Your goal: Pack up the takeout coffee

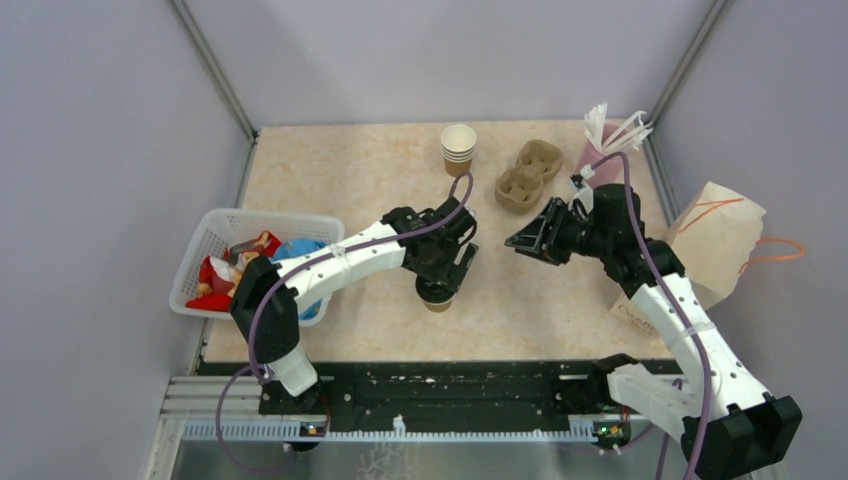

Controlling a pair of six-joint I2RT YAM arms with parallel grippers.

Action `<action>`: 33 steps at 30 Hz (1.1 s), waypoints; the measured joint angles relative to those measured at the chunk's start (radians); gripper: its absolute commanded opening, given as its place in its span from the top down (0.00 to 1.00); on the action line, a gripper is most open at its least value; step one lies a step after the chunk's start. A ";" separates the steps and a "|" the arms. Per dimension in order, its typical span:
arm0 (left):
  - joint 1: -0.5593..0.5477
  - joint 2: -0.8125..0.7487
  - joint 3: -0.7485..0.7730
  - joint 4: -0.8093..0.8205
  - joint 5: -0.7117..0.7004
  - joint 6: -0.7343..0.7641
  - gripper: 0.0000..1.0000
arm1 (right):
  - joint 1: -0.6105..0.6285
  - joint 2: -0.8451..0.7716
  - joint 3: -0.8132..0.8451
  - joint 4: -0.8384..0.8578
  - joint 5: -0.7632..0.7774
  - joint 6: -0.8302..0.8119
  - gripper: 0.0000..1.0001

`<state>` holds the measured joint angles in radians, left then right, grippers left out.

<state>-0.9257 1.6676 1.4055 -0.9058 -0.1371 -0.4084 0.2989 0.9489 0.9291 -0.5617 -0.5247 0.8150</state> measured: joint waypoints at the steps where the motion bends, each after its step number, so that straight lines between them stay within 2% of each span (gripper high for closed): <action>1: 0.000 0.000 0.000 -0.004 -0.002 -0.001 0.08 | 0.000 0.000 0.000 0.000 0.000 0.000 0.60; 7: 0.000 -0.001 0.003 -0.033 -0.005 0.000 0.02 | 0.000 0.000 -0.013 -0.002 -0.002 -0.004 0.59; 9: 0.000 -0.003 0.014 -0.046 0.000 0.000 0.02 | 0.000 0.002 -0.021 -0.003 -0.006 -0.010 0.52; 11: 0.000 -0.010 0.039 -0.064 0.007 -0.010 0.03 | 0.003 0.008 -0.031 0.004 -0.021 -0.013 0.50; 14: 0.016 -0.050 0.054 -0.073 0.047 -0.029 0.08 | 0.022 0.053 -0.064 0.055 -0.068 -0.021 0.49; 16: 0.058 -0.112 0.028 -0.049 0.128 -0.046 0.10 | 0.065 0.126 -0.093 0.111 -0.106 -0.025 0.50; 19: 0.196 -0.251 -0.090 0.039 0.265 -0.076 0.16 | 0.157 0.274 -0.122 0.203 -0.161 -0.026 0.54; 22: 0.325 -0.325 -0.176 0.084 0.359 -0.101 0.22 | 0.213 0.399 -0.147 0.319 -0.211 -0.016 0.63; 26: 0.372 -0.287 -0.207 0.121 0.456 -0.114 0.33 | 0.225 0.497 -0.176 0.463 -0.245 0.020 0.68; 30: 0.400 -0.252 -0.260 0.165 0.530 -0.117 0.34 | 0.227 0.547 -0.178 0.557 -0.261 0.042 0.69; 33: 0.413 -0.237 -0.299 0.182 0.563 -0.118 0.39 | 0.229 0.569 -0.179 0.590 -0.264 0.042 0.69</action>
<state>-0.5129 1.4307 1.1069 -0.7238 0.4259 -0.5262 0.5278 1.5181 0.7506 0.0280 -0.7887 0.8570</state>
